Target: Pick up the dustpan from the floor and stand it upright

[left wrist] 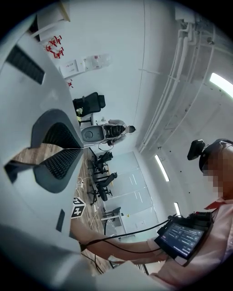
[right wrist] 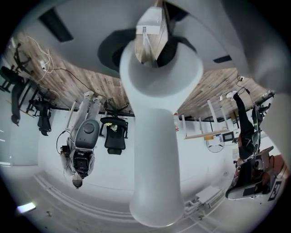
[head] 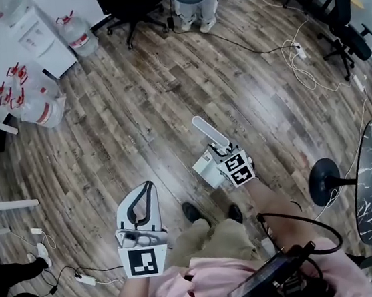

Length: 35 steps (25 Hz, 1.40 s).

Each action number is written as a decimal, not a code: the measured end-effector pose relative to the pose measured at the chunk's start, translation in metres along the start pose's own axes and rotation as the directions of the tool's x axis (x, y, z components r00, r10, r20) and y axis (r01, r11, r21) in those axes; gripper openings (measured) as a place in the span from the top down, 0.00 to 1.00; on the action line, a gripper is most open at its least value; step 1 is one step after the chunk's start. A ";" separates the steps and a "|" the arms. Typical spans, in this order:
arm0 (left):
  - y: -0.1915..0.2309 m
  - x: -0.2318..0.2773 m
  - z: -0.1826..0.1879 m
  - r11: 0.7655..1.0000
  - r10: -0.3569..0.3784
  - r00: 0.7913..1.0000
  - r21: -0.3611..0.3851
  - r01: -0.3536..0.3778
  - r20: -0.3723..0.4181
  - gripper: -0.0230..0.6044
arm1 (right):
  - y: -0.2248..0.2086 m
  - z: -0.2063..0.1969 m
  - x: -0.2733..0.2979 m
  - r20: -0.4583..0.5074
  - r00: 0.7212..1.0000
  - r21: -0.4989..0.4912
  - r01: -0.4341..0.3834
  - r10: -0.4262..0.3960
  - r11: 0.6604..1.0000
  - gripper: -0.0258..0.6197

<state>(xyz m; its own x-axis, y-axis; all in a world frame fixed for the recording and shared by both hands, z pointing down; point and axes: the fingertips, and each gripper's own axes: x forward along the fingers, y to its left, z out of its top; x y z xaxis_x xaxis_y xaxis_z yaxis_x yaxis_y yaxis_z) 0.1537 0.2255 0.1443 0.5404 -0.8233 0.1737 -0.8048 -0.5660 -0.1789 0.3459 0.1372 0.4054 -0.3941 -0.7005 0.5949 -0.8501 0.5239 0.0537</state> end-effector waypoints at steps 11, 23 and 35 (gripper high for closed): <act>-0.034 -0.018 0.039 0.995 0.092 0.995 0.039 -0.094 0.041 0.94 | 0.003 -0.014 -0.038 0.003 0.995 0.016 -0.096 0.096 0.995 0.58; -0.105 -0.048 0.136 0.985 0.170 0.970 -0.029 -0.167 0.173 0.94 | 0.007 0.032 -0.186 0.149 0.981 0.082 -0.133 0.120 0.988 0.60; -0.130 -0.055 0.242 0.963 0.265 0.905 -0.042 -0.267 0.331 0.94 | 0.027 0.215 -0.353 0.577 0.816 -0.033 -0.015 0.031 0.999 0.96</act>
<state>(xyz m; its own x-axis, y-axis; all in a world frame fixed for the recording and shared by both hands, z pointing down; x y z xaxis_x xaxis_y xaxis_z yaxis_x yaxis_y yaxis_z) 0.2875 0.3338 -0.0764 0.3571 -0.9099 -0.2110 -0.9294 -0.3234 -0.1781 0.3869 0.2951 0.0243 -0.5498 -0.8349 0.0249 -0.8321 0.5501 0.0707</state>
